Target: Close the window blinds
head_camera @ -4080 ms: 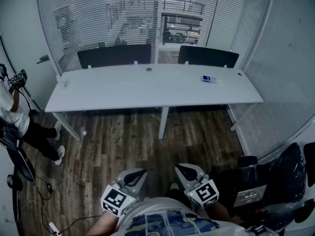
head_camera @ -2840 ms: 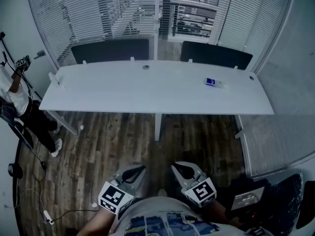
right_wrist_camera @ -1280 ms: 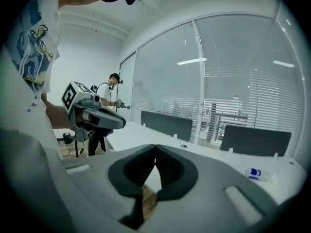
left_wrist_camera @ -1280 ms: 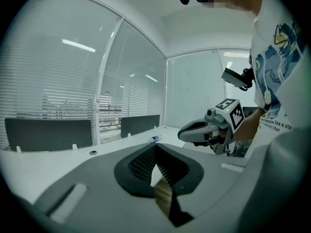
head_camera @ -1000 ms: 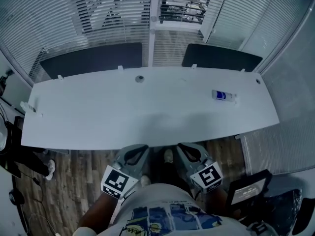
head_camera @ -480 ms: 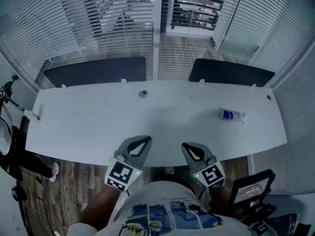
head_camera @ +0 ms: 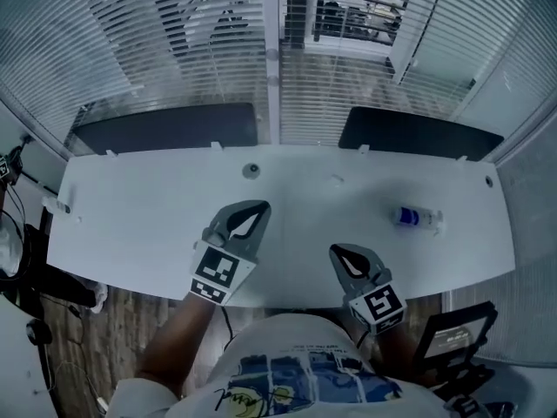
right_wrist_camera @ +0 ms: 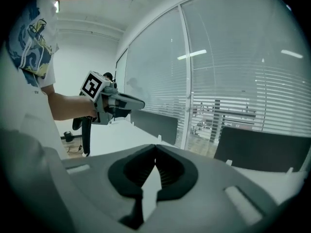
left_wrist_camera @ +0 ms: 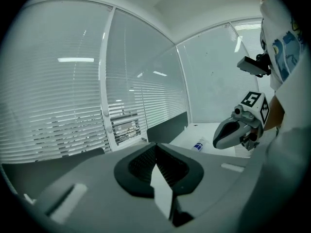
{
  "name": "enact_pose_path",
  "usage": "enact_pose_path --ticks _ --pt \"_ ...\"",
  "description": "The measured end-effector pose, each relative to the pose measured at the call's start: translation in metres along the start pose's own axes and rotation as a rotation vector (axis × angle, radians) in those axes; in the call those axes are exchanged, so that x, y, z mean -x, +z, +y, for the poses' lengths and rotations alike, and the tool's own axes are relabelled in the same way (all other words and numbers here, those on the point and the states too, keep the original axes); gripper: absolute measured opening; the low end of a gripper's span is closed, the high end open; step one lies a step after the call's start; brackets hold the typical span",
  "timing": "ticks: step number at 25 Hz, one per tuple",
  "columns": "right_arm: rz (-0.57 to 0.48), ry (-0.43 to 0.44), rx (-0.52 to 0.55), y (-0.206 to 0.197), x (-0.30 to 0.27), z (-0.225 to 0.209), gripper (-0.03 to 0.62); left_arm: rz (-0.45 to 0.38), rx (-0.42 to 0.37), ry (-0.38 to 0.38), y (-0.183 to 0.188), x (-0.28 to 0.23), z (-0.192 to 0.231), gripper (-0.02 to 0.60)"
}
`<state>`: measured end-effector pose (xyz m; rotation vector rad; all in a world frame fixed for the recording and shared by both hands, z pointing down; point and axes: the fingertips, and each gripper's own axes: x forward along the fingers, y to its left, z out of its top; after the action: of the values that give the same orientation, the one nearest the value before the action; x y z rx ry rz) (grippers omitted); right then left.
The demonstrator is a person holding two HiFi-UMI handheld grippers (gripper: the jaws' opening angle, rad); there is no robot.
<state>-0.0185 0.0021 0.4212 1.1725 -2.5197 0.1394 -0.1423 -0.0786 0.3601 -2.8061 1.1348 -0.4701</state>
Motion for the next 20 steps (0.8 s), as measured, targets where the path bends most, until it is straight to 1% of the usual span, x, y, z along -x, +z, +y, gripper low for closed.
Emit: enact_pose_path --ticks 3,7,10,12,16,20 --pt "0.009 0.015 -0.010 -0.006 -0.001 -0.008 0.003 -0.010 -0.037 0.041 0.008 -0.018 0.019 0.006" --pt "0.023 0.033 -0.019 -0.017 -0.005 -0.033 0.003 -0.004 -0.089 0.092 0.023 -0.057 0.052 0.015" --pt "0.032 0.043 -0.020 -0.026 -0.006 -0.055 0.003 0.012 -0.129 0.117 0.031 -0.089 0.071 0.035" --pt "0.047 0.044 -0.015 -0.030 -0.005 -0.064 0.003 0.022 -0.166 0.142 0.035 -0.103 0.084 0.037" --pt "0.037 0.042 -0.015 -0.040 -0.002 -0.082 0.003 0.041 -0.234 0.210 0.047 -0.125 0.116 0.043" --pt "0.045 0.051 -0.031 -0.055 -0.004 -0.098 0.003 0.093 -0.309 0.286 0.051 -0.155 0.146 0.060"
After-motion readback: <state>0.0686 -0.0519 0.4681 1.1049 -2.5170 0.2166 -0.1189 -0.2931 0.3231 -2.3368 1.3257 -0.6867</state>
